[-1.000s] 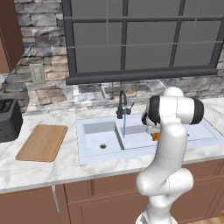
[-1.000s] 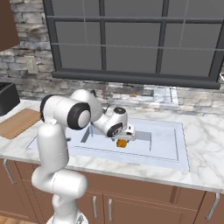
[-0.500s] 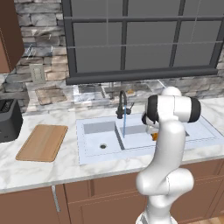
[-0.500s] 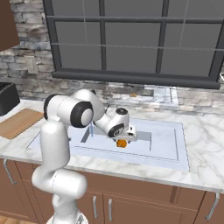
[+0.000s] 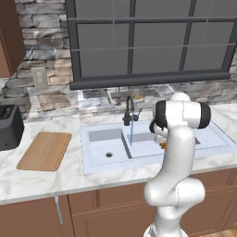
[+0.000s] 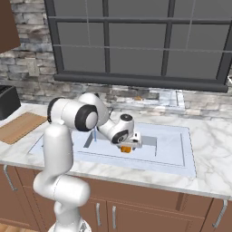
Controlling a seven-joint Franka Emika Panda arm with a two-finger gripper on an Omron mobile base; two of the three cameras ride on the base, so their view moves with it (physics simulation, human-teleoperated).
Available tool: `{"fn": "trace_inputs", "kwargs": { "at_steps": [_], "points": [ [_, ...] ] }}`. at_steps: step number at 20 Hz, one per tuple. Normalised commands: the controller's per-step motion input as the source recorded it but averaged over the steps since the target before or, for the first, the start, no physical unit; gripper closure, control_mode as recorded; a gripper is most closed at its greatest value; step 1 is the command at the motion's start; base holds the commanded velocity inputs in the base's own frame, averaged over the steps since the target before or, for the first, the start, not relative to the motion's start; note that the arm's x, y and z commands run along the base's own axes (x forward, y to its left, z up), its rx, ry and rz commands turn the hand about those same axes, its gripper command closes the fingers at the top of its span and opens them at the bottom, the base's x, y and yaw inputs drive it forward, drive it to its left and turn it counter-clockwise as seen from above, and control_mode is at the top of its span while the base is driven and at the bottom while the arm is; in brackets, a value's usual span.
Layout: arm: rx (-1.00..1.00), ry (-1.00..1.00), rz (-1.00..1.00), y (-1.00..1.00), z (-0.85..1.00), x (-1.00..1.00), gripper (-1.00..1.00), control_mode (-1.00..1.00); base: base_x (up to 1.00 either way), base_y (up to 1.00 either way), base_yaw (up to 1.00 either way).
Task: Pick the orange from the sink and place it on the cutting board to airdry. Then turn off the sink faucet.
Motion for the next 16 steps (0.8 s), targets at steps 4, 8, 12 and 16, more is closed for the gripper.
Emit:
{"fn": "trace_inputs", "kwargs": {
  "at_steps": [4,8,12,16],
  "points": [
    [0.0,0.04,-0.03,0.0,-0.16,0.0,1.0,-1.0,0.0,0.0,0.0],
    [0.0,0.0,-0.03,0.0,0.0,-0.12,1.0,-1.0,0.0,0.0,0.0],
    [0.0,0.0,0.0,0.0,0.19,-0.08,1.0,-1.0,0.0,0.0,0.0],
    [0.0,-0.01,0.0,-0.08,0.39,-0.05,1.0,-1.0,0.0,0.0,0.0]
  ]
}}
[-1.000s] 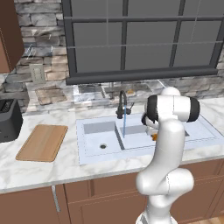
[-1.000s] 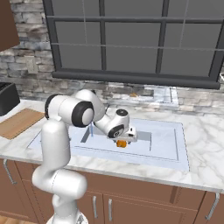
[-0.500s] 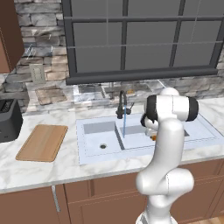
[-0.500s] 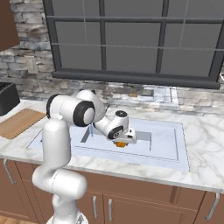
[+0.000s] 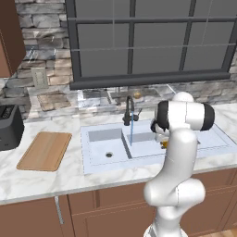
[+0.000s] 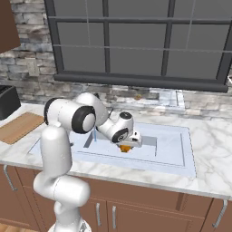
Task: Pick the orange from the sink and place it on the cutting board to airdry. Then turn off the sink faucet.
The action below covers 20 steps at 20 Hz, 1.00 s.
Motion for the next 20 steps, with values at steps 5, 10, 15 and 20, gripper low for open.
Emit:
{"fn": "trace_inputs", "kwargs": {
  "at_steps": [5,10,15,20],
  "points": [
    [0.0,-0.02,0.0,-0.11,0.46,-0.03,1.0,-1.0,0.0,0.0,0.0],
    [0.0,0.0,0.0,-0.16,0.55,-0.01,1.0,-1.0,0.0,0.0,0.0],
    [0.0,-0.01,0.0,-0.1,0.58,-0.11,1.0,-1.0,0.0,0.0,0.0],
    [0.0,-0.01,0.0,-0.05,0.63,-0.22,1.0,-1.0,0.0,0.0,0.0]
  ]
}}
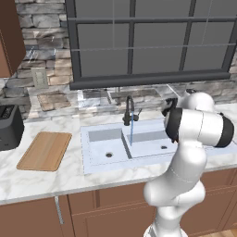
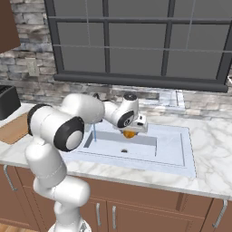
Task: Pick the orange from the sink and place it on the cutting board to airdry. Then turn off the sink faucet.
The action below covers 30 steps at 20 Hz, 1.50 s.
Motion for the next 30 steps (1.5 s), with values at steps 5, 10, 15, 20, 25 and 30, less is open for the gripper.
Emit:
{"fn": "trace_inputs", "kwargs": {
  "at_steps": [5,10,15,20,25,30],
  "points": [
    [0.0,-0.08,0.0,-0.1,0.54,-0.55,1.0,-1.0,0.0,0.0,0.0],
    [0.0,-0.12,0.0,-0.07,0.42,-0.8,1.0,-1.0,0.0,0.0,0.0],
    [0.0,-0.12,0.0,-0.03,0.64,-0.74,1.0,-1.0,0.0,0.0,0.0],
    [-0.04,-0.1,0.0,0.15,0.46,-0.77,1.0,-1.0,0.0,0.0,0.0],
    [-0.05,-0.14,0.0,0.44,0.17,-0.85,1.0,-1.0,0.0,0.0,0.0],
    [-0.01,-0.23,0.01,0.64,0.09,-0.76,1.0,-1.0,0.0,0.0,0.0]
  ]
}}
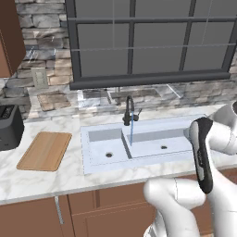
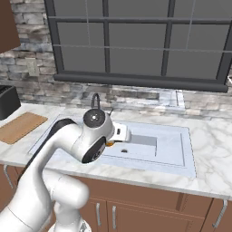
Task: Pick the orange from the sink and place it on the cutting board to airdry. Then turn off the sink faucet.
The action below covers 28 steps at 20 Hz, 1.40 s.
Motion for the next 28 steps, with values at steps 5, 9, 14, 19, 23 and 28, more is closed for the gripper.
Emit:
{"fn": "trace_inputs", "kwargs": {
  "at_steps": [5,9,14,19,23,28],
  "points": [
    [0.0,-0.07,0.11,0.7,0.54,-0.33,1.0,-1.0,0.0,0.0,0.0],
    [-0.04,-0.03,0.18,0.86,0.42,-0.22,1.0,-1.0,0.0,0.0,0.0],
    [-0.08,-0.03,0.22,0.74,0.27,-0.11,1.0,-1.0,0.0,0.0,0.0],
    [-0.09,0.0,0.25,0.72,0.2,0.0,1.0,-1.0,0.0,0.0,0.0],
    [-0.08,-0.05,0.19,0.88,-0.02,-0.29,1.0,-1.0,0.0,0.0,0.0],
    [-0.08,-0.12,0.16,0.77,-0.03,-0.13,1.0,-1.0,0.0,0.0,0.0]
  ]
}}
